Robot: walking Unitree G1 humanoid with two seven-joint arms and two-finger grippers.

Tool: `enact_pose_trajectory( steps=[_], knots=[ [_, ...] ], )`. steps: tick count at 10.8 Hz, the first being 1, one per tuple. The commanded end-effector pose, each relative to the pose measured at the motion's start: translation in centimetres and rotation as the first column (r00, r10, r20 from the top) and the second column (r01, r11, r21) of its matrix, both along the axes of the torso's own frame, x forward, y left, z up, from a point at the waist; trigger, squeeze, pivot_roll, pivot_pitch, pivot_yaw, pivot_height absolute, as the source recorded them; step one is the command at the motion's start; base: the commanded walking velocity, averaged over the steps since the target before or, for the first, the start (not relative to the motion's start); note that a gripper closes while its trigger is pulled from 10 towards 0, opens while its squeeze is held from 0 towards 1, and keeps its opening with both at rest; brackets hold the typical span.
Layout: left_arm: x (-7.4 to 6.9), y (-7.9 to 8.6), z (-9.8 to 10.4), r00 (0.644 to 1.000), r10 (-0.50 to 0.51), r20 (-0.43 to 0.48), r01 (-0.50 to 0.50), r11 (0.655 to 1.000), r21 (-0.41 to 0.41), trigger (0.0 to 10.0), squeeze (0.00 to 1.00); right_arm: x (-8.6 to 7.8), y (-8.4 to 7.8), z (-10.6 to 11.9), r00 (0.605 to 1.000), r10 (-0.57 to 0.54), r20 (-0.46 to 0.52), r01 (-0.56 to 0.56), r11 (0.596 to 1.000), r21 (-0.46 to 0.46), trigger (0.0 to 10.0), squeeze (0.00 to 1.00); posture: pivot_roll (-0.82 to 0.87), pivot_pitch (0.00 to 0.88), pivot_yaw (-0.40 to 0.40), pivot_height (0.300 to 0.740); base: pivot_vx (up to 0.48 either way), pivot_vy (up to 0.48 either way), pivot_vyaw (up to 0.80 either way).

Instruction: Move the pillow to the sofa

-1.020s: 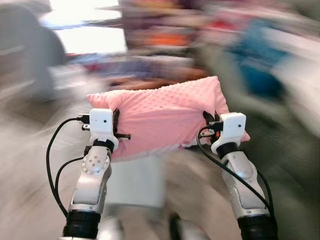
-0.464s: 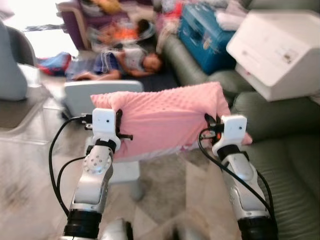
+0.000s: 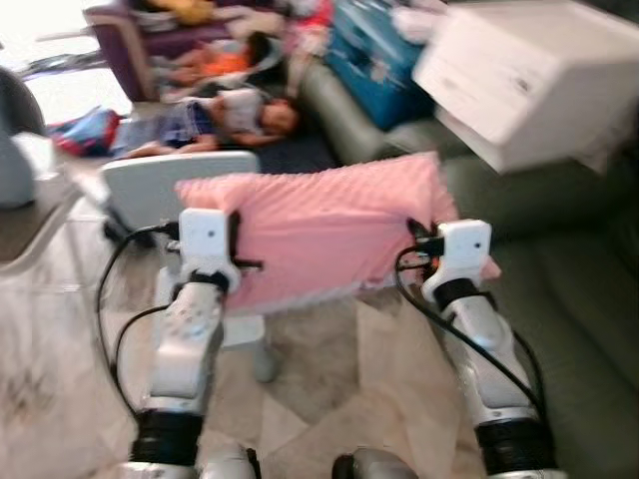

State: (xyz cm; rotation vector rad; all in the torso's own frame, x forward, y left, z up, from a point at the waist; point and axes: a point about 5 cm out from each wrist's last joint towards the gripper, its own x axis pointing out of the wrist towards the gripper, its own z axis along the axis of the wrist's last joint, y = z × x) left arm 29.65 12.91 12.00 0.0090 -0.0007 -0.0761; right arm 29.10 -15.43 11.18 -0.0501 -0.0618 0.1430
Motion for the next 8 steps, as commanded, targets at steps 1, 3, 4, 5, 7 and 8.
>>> enact_pose_trajectory(
  steps=[1, 3, 4, 5, 7, 8],
  knots=[
    [0.05, -0.07, 0.3, 1.0, -0.012, 0.014, 0.012, 1.0, 0.002, 10.0, 0.0, 0.09, -0.15, 0.06, 1.0, -0.016, -0.002, 0.016, 1.0, 0.001, 10.0, 0.0, -0.05, 0.059, -0.023, 0.74, 0.0, 0.0, -0.8],
    [-0.03, -0.29, 0.2, 1.0, -0.025, 0.012, 0.025, 1.0, 0.001, 10.0, 0.0, 0.0, 0.06, -0.06, 1.0, -0.013, -0.005, 0.013, 1.0, 0.001, 10.0, 0.0, -0.05, 0.058, -0.022, 0.74, 0.0, 0.0, -0.8],
    [0.03, -0.43, 0.24, 0.999, -0.03, 0.014, 0.03, 1.0, 0.002, 10.0, 0.0, 0.06, 0.0, -0.05, 1.0, -0.014, -0.005, 0.014, 1.0, 0.001, 10.0, 0.0, -0.05, 0.057, -0.022, 0.74, 0.0, 0.289, -0.8],
    [0.01, -0.49, 0.2, 0.999, -0.034, 0.015, 0.034, 0.999, 0.005, 10.0, 0.0, 0.09, -0.04, -0.06, 1.0, -0.015, -0.005, 0.015, 1.0, -0.001, 10.0, 0.0, -0.05, 0.056, -0.022, 0.74, 0.0, 0.285, -0.8],
    [0.01, -0.58, 0.2, 0.999, -0.038, 0.014, 0.038, 0.999, 0.004, 10.0, 0.0, 0.07, -0.08, -0.08, 1.0, -0.016, -0.006, 0.016, 1.0, -0.002, 10.0, 0.0, -0.05, 0.057, -0.025, 0.74, 0.0, 0.287, -0.8],
    [-0.02, -0.67, 0.19, 0.999, -0.04, 0.014, 0.04, 0.999, 0.005, 10.0, 0.0, 0.06, -0.07, -0.1, 1.0, -0.016, -0.006, 0.016, 1.0, -0.003, 10.0, 0.0, -0.05, 0.058, -0.025, 0.74, 0.0, 0.0, -0.8]
  ],
)
